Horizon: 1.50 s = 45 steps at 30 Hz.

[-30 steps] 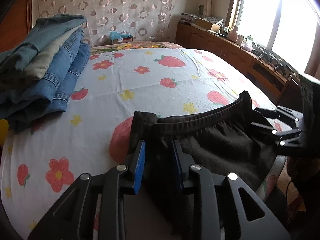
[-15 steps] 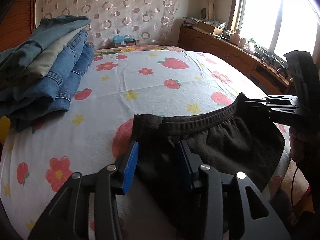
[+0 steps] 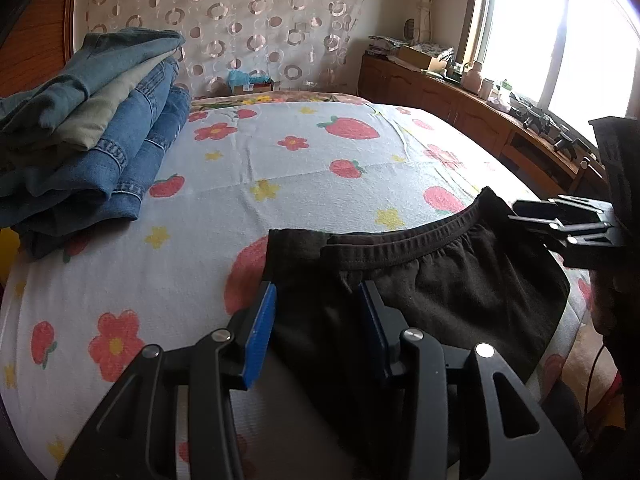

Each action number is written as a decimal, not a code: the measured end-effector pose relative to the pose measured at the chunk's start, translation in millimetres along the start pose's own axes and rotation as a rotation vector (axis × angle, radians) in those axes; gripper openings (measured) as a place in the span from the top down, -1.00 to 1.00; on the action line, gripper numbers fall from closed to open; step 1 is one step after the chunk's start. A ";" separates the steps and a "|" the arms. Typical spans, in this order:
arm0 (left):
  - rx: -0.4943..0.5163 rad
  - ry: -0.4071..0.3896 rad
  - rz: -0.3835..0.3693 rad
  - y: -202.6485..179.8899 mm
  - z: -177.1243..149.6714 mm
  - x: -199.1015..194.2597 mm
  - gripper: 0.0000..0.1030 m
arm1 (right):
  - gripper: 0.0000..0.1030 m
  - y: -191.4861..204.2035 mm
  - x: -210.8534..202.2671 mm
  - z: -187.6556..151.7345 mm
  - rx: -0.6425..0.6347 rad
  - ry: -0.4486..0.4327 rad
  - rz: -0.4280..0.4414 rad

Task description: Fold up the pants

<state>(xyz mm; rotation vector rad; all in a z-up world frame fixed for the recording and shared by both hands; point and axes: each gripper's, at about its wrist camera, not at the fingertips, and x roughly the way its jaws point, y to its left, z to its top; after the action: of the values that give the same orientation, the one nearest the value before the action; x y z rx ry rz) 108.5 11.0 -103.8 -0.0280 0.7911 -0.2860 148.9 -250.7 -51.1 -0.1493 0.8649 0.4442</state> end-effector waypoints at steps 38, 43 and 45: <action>-0.061 0.049 -0.003 18.2 8.3 -1.7 0.18 | 0.34 6.9 4.5 -23.0 -0.015 -0.057 0.058; -0.087 0.029 -0.029 19.2 9.0 -6.9 0.18 | 0.34 7.1 4.6 -23.0 -0.015 -0.056 0.057; -0.103 0.005 -0.041 21.3 10.2 -12.9 0.18 | 0.34 7.1 4.6 -23.0 -0.014 -0.056 0.058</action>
<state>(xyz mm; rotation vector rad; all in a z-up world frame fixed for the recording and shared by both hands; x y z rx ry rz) 112.3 34.0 -90.3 -0.1407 0.8100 -0.2843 132.3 -249.9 -69.1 -0.1245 0.8124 0.5063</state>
